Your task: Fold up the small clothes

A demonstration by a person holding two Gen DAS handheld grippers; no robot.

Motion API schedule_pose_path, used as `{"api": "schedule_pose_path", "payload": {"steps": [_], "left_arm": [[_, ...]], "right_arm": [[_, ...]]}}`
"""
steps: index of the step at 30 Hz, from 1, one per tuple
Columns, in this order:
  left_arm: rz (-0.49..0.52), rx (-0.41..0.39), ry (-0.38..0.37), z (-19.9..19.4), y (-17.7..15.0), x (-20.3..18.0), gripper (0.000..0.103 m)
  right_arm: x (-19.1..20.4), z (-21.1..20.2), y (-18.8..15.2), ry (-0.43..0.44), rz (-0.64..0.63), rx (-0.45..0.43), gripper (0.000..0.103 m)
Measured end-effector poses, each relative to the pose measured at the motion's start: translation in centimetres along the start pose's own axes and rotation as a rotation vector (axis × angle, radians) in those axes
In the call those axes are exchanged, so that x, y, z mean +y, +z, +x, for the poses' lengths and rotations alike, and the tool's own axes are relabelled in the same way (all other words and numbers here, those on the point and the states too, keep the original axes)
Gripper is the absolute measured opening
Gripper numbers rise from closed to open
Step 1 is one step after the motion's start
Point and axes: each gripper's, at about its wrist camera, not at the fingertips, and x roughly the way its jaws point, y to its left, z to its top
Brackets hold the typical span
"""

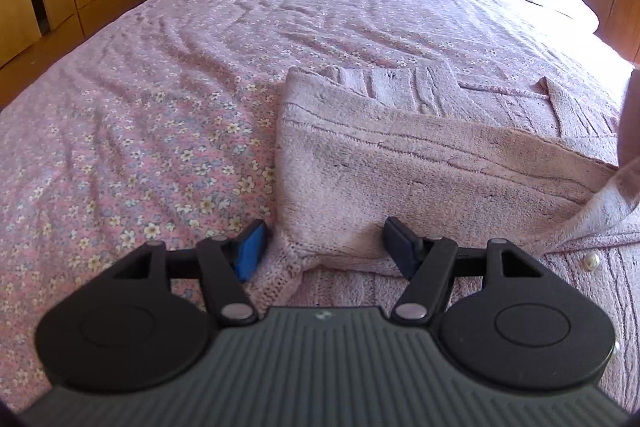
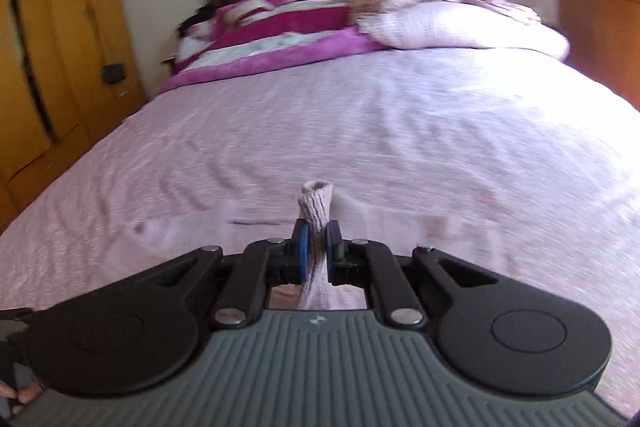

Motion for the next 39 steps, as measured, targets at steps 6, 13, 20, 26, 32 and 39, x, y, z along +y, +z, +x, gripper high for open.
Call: {"api": "schedule_pose_path", "payload": {"steps": [6, 13, 20, 26, 32, 39], "left_arm": [[0.006, 0.000, 0.008, -0.2, -0.1, -0.1, 0.067], [0.017, -0.003, 0.022, -0.2, -0.2, -0.4, 0.067], [0.021, -0.004, 0.039, -0.2, -0.2, -0.8, 0.067], [0.044, -0.012, 0.032, -0.1, -0.2, -0.7, 0.067], [0.073, -0.006, 0.043, -1.5, 0.3, -0.4, 0.065], [0.130, -0.026, 0.039, -5.6, -0.7, -1.3, 0.065]], "right_arm": [[-6.2, -1.1, -3.7, -0.056, 0.129, 0.039, 0.009], [-10.5, -1.1, -7.9, -0.068, 0.275, 0.141, 0.015], [-9.3, -0.3, -5.4, -0.071, 0.191, 0.104, 0.043], [-8.3, 3.8, -6.6, -0.156, 0.079, 0.167, 0.044], [-8.4, 1.4, -6.2, -0.099, 0.165, 0.125, 0.052], [-6.1, -4.6, -6.2, -0.011, 0.138, 0.041, 0.063]]}}
